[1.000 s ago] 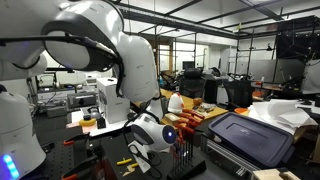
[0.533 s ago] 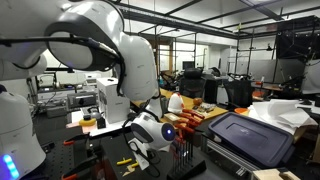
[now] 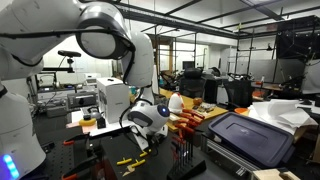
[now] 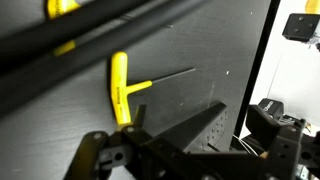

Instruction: Detach the smallest yellow object from the stand and put it on the table

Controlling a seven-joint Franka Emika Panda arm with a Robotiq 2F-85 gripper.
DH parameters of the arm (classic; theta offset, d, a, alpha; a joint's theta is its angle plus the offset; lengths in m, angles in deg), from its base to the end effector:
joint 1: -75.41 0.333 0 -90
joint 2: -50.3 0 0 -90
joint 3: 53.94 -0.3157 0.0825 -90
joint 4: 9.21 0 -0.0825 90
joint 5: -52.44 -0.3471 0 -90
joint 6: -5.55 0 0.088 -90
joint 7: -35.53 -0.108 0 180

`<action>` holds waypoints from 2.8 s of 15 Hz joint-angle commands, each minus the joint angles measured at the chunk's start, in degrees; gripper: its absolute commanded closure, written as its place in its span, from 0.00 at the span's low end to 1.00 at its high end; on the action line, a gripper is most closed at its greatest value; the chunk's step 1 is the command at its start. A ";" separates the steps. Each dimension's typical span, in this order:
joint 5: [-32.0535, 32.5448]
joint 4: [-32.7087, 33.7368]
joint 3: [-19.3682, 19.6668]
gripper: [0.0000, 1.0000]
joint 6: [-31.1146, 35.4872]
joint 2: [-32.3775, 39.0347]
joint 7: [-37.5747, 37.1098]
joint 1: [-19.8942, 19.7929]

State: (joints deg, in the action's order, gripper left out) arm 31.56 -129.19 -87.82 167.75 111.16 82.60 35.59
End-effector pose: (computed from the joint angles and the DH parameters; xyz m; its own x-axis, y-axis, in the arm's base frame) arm 0.4957 -0.0261 0.0103 0.9898 0.1096 0.0906 0.1422 -0.7861 -0.6016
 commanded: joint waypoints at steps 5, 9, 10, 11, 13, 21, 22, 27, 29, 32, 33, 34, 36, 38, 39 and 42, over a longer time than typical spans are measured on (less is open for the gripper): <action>4.05 -5.93 7.13 0.00 0.95 -15.87 -21.19 14.81; 7.64 -6.72 14.46 0.00 -2.46 -23.53 -32.81 26.22; 8.53 -6.53 16.17 0.00 -3.70 -25.03 -35.18 28.93; 9.27 -6.32 17.48 0.00 -5.02 -26.14 -36.57 30.88; 10.45 -5.66 19.89 0.00 -7.70 -28.22 -39.10 34.65; 13.64 -0.19 22.49 0.00 -18.01 -28.94 -38.30 40.46; 13.94 1.34 22.17 0.00 -19.81 -28.16 -37.56 40.63; 17.73 10.79 22.79 0.00 -28.73 -23.51 -36.36 44.04; 19.96 15.19 22.97 0.00 -31.48 -20.98 -35.64 45.36; 22.29 21.83 23.03 0.00 -35.18 -16.79 -34.38 46.71; 22.89 23.70 23.09 0.00 -36.13 -15.54 -33.83 47.05; 23.61 25.72 23.09 0.00 -37.03 -14.27 -33.02 47.39; 24.94 29.58 23.07 0.00 -38.67 -11.58 -31.20 47.81; 26.24 33.49 23.10 0.00 -40.12 -8.81 -29.18 48.14; 26.73 35.41 22.92 0.00 -40.46 -7.46 -27.81 48.17; 28.10 41.07 22.64 0.00 -40.35 -3.48 -24.45 48.64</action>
State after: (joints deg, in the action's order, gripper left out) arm 58.18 -95.31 -65.72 129.93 103.52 55.20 82.90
